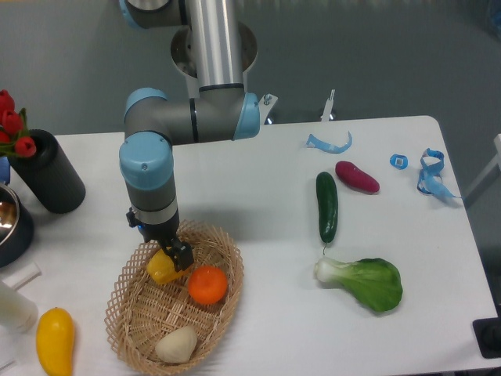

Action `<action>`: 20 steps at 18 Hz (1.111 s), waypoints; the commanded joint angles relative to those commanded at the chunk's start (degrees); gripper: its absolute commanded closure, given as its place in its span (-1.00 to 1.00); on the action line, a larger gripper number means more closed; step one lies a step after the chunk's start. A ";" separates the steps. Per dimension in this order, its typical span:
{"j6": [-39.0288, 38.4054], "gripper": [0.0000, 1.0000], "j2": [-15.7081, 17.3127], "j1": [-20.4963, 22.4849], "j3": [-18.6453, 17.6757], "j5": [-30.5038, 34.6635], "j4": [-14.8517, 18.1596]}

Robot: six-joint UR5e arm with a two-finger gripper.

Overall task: Pick up the yellow pepper from the basket
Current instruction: 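Lower the gripper onto the yellow bell pepper in the basket, then close the gripper around the yellow bell pepper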

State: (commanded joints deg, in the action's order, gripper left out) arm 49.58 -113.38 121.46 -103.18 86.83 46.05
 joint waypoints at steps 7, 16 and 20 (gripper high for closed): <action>-1.41 -1.00 -1.23 0.00 0.18 0.00 -0.18; -1.50 0.45 -1.23 0.00 0.88 0.00 -0.09; -1.59 0.54 -0.88 0.09 1.58 -0.09 -0.09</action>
State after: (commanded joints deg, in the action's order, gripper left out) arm 47.99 -114.26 121.55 -101.61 86.75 45.97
